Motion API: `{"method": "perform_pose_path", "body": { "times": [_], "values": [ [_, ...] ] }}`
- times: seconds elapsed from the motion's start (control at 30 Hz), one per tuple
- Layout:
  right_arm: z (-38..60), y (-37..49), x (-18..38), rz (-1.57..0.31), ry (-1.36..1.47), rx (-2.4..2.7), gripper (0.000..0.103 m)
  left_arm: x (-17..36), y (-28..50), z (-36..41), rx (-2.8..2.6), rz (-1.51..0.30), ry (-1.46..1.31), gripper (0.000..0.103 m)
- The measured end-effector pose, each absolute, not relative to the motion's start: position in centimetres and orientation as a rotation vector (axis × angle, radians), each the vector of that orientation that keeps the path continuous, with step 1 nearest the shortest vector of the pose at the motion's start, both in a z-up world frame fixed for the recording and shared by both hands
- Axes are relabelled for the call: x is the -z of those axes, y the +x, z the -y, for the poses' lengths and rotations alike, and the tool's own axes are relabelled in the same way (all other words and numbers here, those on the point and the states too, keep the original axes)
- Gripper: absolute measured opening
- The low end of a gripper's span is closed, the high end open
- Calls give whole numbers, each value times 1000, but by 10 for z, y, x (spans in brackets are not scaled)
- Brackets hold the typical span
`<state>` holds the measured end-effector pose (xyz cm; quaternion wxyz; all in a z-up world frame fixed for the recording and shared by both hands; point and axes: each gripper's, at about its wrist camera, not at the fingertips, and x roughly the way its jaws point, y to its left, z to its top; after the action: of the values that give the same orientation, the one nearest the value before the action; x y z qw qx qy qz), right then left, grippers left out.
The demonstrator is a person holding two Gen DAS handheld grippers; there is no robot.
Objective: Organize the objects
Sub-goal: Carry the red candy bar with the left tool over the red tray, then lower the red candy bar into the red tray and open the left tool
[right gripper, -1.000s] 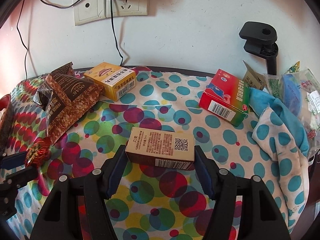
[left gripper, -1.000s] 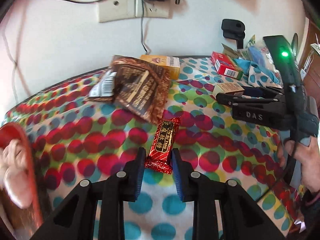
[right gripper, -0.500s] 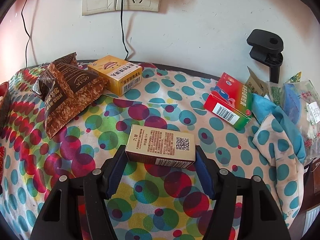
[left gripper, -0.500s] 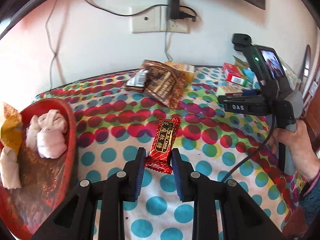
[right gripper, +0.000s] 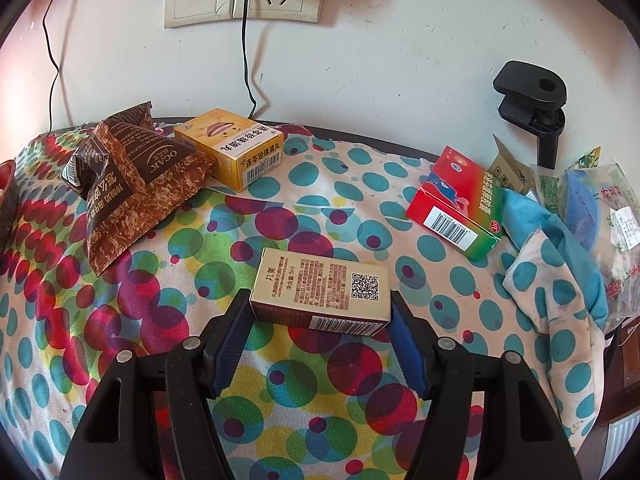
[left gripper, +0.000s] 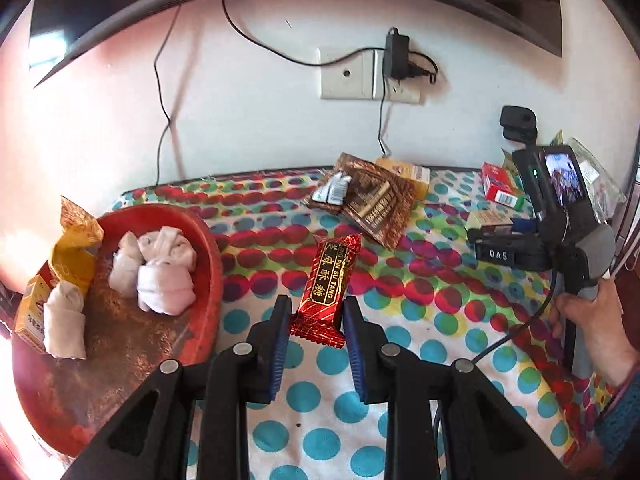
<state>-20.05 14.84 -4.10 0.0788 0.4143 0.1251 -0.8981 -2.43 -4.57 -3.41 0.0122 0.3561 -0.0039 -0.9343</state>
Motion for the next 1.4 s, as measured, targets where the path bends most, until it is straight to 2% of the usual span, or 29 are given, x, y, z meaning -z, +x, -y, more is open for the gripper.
{"method": "perform_pose_path", "body": {
  "times": [0.13,0.87,1.4],
  "values": [
    [-146,-201,40,-395,1236,2694,63,27,-23,50,2898,27,1062,27],
    [-144,-201,41,-417,1230,2700,65,12,-21,120,2740,-152,923,27],
    [-146,-201,37,-436,1231,2705,65,41,-22,216,2518,-356,1051,27]
  ]
}}
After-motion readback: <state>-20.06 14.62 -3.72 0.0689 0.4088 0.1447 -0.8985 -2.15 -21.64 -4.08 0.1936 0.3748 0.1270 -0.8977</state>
